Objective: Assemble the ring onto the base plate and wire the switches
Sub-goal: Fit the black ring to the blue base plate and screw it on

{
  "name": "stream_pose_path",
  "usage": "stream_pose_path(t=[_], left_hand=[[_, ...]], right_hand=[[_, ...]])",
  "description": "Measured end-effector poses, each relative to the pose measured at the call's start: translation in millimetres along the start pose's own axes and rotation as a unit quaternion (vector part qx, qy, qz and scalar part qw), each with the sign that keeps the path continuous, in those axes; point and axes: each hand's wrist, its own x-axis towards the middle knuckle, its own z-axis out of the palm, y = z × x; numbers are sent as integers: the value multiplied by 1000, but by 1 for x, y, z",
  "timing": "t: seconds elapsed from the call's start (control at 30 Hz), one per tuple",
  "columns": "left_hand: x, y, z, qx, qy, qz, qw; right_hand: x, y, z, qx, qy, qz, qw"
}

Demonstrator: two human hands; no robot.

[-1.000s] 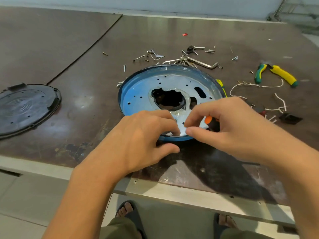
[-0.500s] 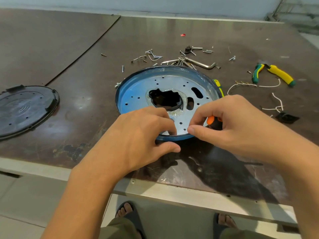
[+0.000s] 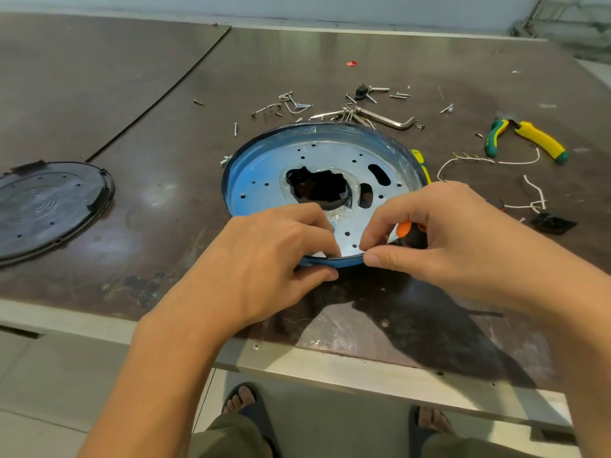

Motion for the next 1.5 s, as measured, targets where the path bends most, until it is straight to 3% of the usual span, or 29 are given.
stream_pose_path(t=[0.03,0.1,0.17,0.2,0.33,0.43,0.47,0.67,1.27,1.5], left_hand=[[-1,-1,0,-1,2,0,1000],[-2,-2,0,-2,8,3,1000],[-3,-3,0,-6,16,3,1000],[-4,-3,-1,-7,19,3,1000],[-4,-4,-1,-24,25,7,999],[-4,-5,-1,-41,28,1,999],[-4,-5,-1,-47,27,-2,999],[-4,-7,0,-40,17,-10,999],[-4,-7,0,-25,17,3,1000],[-4,-7,-1,-33,15,0,999]], right_hand=[[-1,-1,-1,17,27,-21,999],[-4,-4,-5,102,174,-55,978],[-3,-1,-16,239,328,-51,912],[-2,3,-21,289,367,-35,884],[12,10,-27,393,373,-44,839],[17,-14,-23,553,349,-87,752],[17,-23,-19,582,324,-83,741],[16,-30,18,493,246,-58,833],[21,-24,23,507,228,-78,828],[24,-22,16,436,219,-95,868]])
